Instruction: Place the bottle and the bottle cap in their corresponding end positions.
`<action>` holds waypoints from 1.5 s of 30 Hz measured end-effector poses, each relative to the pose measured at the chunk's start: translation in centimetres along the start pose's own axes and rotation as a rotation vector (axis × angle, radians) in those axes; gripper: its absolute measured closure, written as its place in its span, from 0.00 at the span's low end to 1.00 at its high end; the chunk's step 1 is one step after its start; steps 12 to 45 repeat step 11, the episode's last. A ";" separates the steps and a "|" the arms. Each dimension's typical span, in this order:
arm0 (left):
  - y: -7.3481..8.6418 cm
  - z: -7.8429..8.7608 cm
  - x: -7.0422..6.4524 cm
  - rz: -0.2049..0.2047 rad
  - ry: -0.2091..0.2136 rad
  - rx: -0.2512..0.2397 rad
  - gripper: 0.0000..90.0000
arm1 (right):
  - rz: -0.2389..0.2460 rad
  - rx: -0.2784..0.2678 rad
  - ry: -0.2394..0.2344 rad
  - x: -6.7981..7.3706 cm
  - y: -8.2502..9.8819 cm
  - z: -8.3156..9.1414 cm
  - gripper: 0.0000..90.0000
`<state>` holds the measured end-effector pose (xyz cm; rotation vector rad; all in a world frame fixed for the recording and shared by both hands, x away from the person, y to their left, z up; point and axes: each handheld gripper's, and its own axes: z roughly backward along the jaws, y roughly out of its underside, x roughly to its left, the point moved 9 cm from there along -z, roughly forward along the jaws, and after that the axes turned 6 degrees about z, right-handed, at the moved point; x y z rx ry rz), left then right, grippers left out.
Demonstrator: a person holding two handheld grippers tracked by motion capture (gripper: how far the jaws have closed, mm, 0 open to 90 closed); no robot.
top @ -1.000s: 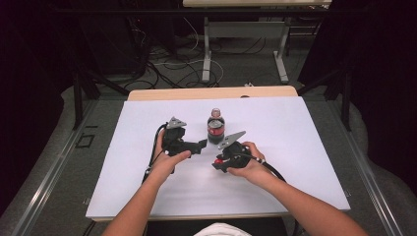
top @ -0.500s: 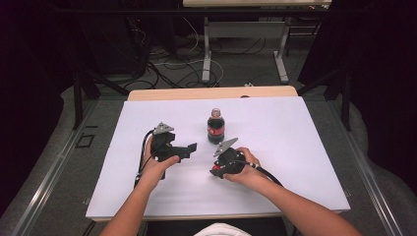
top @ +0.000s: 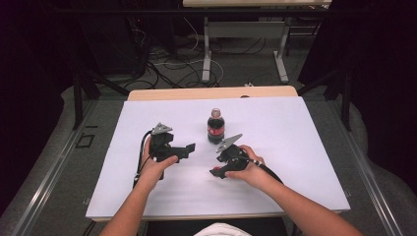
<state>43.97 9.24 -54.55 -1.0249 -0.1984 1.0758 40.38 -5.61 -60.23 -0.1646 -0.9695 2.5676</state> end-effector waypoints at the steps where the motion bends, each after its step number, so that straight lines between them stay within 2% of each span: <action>1: 0.0 0.1 0.2 -0.007 -0.004 0.003 0.01 | -0.006 0.002 0.024 -0.3 0.0 0.3 0.43; 2: 0.0 0.2 0.2 0.003 -0.003 0.001 0.01 | 0.001 -0.006 0.039 -0.6 -0.1 0.7 0.43; 4: 0.1 0.4 0.6 -0.003 -0.014 0.001 0.01 | -0.019 -0.016 0.065 -0.9 -0.1 1.6 0.42; 5: 0.1 0.4 0.6 0.010 -0.015 -0.001 0.01 | -0.027 -0.026 0.073 -1.2 -0.1 1.9 0.41; 7: 0.3 0.7 1.1 -0.002 -0.034 0.000 0.01 | -0.055 -0.038 0.099 -1.8 0.1 2.9 0.38; 11: 0.6 1.4 1.9 0.016 -0.047 0.012 0.01 | -0.101 -0.082 0.186 -3.6 0.7 4.8 0.21; 45: 0.6 1.4 1.9 0.016 -0.047 0.012 0.01 | -0.101 -0.082 0.186 -3.6 0.7 4.8 0.21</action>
